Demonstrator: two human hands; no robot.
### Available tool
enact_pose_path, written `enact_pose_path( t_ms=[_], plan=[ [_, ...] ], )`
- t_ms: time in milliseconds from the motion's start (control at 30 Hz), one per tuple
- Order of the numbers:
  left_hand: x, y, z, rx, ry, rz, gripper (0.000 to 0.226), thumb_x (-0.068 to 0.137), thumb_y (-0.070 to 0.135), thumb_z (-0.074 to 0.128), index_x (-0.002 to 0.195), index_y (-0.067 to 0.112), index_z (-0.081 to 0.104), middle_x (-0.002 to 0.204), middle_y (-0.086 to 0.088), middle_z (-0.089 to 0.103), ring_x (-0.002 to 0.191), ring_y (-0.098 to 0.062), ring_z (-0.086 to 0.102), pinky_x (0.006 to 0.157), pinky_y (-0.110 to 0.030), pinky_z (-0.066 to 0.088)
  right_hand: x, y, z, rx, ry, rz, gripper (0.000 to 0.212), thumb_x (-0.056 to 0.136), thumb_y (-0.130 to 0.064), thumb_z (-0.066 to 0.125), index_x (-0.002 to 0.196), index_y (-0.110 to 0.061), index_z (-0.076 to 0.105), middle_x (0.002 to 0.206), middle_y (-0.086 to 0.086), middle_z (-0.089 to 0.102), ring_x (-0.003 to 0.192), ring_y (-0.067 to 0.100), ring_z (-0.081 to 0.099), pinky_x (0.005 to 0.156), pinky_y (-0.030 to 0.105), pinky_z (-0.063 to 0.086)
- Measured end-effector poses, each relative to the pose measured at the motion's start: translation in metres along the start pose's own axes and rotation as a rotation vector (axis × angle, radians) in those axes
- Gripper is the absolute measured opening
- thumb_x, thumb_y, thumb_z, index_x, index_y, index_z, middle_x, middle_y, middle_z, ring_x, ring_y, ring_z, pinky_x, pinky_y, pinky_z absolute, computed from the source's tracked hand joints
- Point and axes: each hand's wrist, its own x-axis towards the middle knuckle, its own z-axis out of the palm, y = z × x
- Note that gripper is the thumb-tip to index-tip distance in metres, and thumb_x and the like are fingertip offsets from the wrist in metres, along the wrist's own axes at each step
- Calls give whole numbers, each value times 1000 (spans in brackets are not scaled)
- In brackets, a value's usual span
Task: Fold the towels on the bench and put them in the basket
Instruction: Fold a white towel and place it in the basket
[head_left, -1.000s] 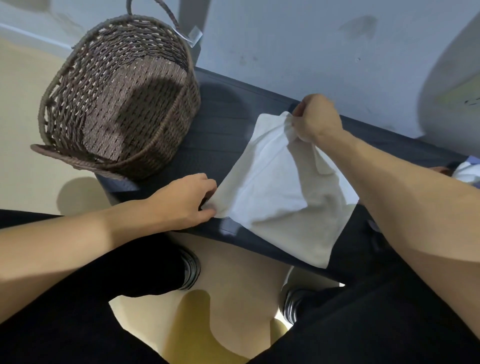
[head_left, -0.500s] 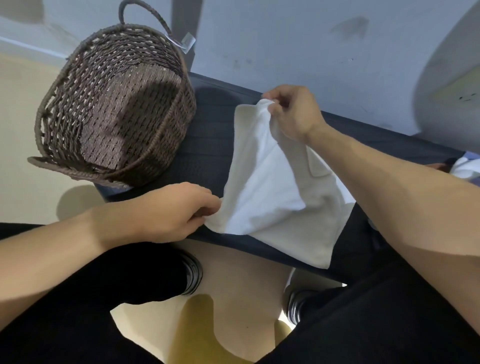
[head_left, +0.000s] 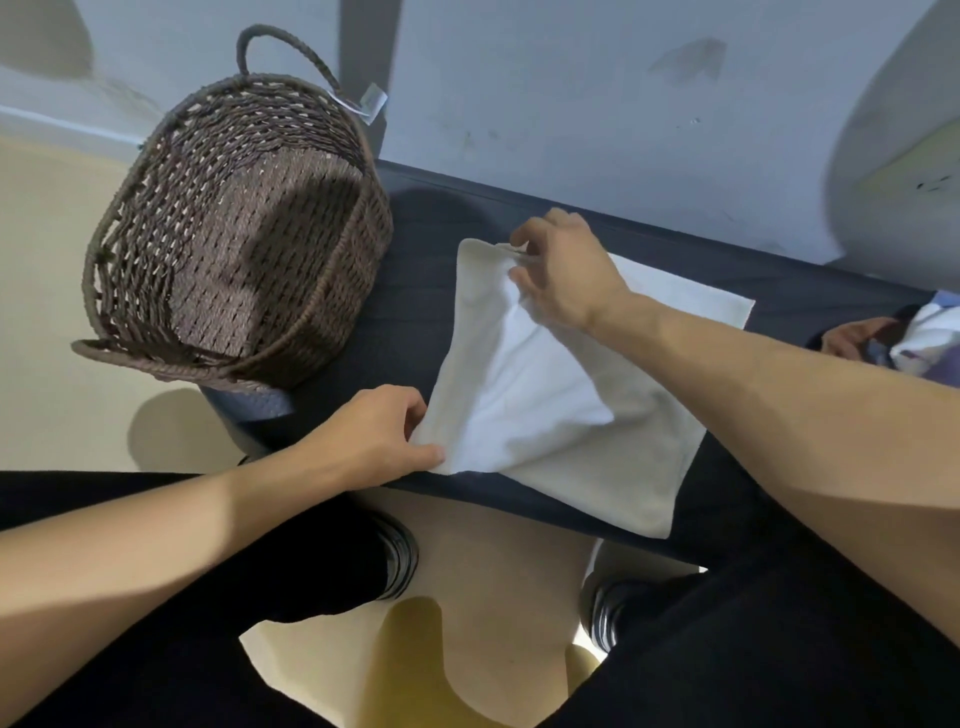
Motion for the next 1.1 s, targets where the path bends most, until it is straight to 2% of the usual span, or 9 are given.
enact_pose_path(
  t_ms=[67,267,400,600,733,800,933,1033,1100],
  plan=[
    [-2,3,-3,38,18,21,28,76,40,78,92,27,60,86,10,65,73,-6,60,57,-19,40,4,-1,-5,71,55,58,19,90,-20,59,106,-12,68,95,0,61,96,25,59,77,26,42],
    [-11,6,-5,162,65,78,24,77,41,74,91,28,60,82,9,65,73,-10,62,62,-26,47,6,1,-21,126,-134,172,14,88,-27,63,86,-15,69,78,0,72,79,19,67,77,32,56],
    [-9,6,-6,207,109,46,20,79,44,69,84,29,57,80,10,64,71,-9,61,61,-27,45,17,2,-40,157,10,237,9,78,-24,63,79,-18,69,73,-3,67,72,16,63,67,23,51],
    [-7,-4,-5,113,18,-25,19,76,38,74,80,27,60,76,7,67,70,-8,63,63,-26,50,16,21,-28,-55,-133,265,26,87,-16,59,112,-12,66,111,11,63,101,32,60,83,33,49],
    [-4,-7,-2,55,19,4,17,75,31,77,77,26,61,77,6,69,72,-8,65,71,-32,56,15,12,-13,-177,-191,146,64,81,-15,66,142,-19,48,136,9,46,127,33,40,104,46,35],
    [-1,-8,-5,-37,-29,-11,21,74,31,80,75,21,62,72,3,72,69,-13,68,69,-34,58,17,10,-12,-98,-215,140,58,83,-20,62,140,-22,52,139,4,45,133,28,34,106,49,32],
    [-2,-9,-18,-354,-205,-23,29,71,28,87,74,10,65,73,-6,75,66,-14,71,60,-18,51,20,15,-10,-10,-151,162,45,89,-35,60,132,-21,57,132,5,48,128,29,39,103,46,38],
    [-4,-7,-25,-360,-226,31,25,70,32,88,77,14,73,77,-4,76,66,-13,70,61,-17,52,17,14,-2,-28,-137,173,47,89,-35,61,133,-22,53,129,7,50,125,30,41,99,44,32],
    [-3,-7,-27,-292,-213,42,19,71,37,86,78,22,77,76,2,76,65,-9,69,60,-15,51,16,11,3,22,-84,187,33,88,-26,58,120,-22,62,120,5,56,119,29,45,89,38,28]
  ],
)
